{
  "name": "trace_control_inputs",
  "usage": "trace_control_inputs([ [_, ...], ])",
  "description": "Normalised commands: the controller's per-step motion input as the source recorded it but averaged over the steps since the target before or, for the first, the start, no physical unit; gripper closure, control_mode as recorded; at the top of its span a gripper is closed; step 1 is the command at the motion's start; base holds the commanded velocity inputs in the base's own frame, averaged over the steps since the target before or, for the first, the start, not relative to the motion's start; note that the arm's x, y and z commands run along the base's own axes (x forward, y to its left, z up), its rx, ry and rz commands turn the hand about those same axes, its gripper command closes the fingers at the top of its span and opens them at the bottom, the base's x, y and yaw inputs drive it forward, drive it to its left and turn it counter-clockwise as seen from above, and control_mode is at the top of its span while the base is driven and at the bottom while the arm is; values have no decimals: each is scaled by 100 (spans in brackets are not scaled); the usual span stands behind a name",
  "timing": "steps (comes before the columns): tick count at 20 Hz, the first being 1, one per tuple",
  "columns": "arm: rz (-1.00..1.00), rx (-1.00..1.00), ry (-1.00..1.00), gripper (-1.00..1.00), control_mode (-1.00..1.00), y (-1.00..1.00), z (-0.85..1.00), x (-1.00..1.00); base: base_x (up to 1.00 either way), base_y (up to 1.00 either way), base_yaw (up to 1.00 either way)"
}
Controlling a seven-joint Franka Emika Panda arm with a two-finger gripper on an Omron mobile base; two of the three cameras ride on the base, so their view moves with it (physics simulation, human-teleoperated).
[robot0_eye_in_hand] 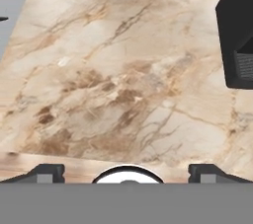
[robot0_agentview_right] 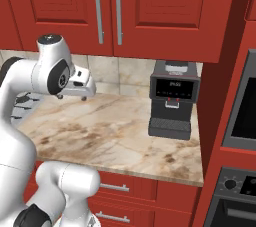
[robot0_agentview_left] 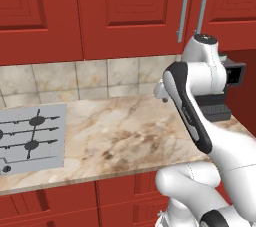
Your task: Move the bowls from the cabinet to the plates on the dining table.
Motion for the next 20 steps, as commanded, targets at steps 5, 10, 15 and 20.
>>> trace_control_inputs([
  [5, 0, 0, -11, -100, -100, 14, 0, -6, 0, 0, 0],
  [10, 0, 0, -8, -100, -100, 10, 0, -13, 0, 0, 0],
  [15, 0, 0, -4, -100, -100, 6, 5, -2, 0, 0, 0],
  [20, 0, 0, -2, -100, -100, 15, 9, 0, 0, 0, 0],
])
